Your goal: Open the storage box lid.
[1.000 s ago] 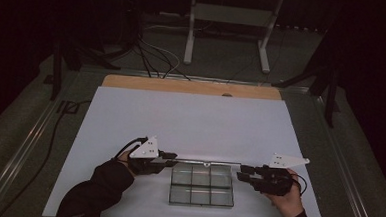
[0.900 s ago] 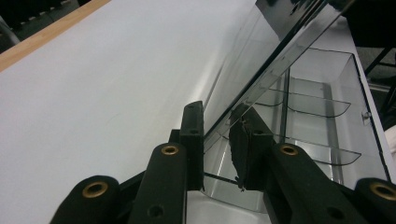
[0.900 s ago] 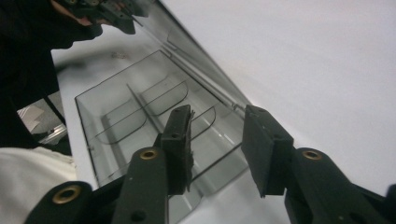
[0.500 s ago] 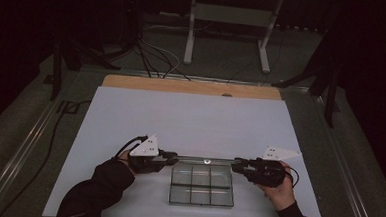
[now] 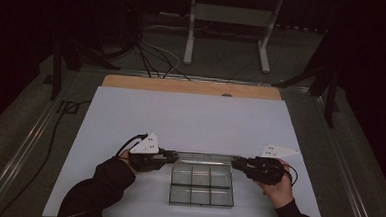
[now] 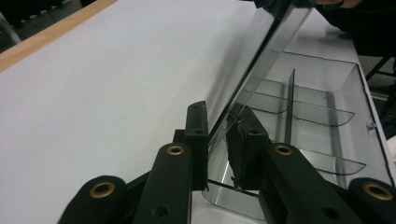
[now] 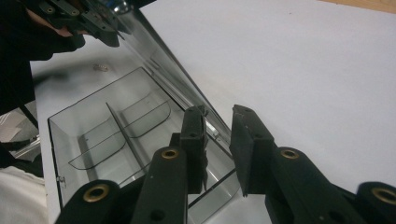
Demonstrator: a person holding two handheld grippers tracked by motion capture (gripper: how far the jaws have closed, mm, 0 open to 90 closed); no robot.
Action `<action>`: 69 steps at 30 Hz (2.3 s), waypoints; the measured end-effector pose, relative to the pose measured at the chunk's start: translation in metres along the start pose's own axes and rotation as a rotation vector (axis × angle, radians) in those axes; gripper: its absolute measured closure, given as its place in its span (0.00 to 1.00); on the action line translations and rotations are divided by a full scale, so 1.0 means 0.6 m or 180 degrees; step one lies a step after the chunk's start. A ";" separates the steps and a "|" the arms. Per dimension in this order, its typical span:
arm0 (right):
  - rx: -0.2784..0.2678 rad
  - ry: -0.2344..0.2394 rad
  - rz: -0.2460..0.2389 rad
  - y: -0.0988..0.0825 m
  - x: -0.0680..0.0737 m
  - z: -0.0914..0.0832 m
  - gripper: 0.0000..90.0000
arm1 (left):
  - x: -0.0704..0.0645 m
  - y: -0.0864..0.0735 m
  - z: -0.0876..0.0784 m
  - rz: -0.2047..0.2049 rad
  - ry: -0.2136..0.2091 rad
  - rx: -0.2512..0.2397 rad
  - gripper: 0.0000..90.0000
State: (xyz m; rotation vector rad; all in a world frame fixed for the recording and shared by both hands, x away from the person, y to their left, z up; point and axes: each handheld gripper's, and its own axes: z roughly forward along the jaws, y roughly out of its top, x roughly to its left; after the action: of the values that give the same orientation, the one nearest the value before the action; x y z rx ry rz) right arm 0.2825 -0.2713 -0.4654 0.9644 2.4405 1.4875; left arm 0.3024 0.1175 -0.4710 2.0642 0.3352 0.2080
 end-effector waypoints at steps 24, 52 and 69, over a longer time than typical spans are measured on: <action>-0.0009 -0.0160 0.0223 0.008 -0.008 0.006 0.91 | 0.022 0.006 0.008 -0.0174 0.0021 0.0006 0.94; 0.0125 -0.0436 0.0529 0.020 -0.013 0.037 0.90 | 0.046 0.008 0.023 -0.0822 0.0090 0.0076 0.91; 0.0174 -0.0482 0.0654 0.020 -0.018 0.053 0.86 | 0.050 0.005 0.032 -0.0932 0.0173 0.0134 0.85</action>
State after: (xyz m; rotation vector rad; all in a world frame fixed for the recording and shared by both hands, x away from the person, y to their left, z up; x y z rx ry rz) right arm 0.3099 -0.2497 -0.4740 1.3226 2.3454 1.3537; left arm 0.3365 0.1099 -0.4772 2.0248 0.6736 0.0795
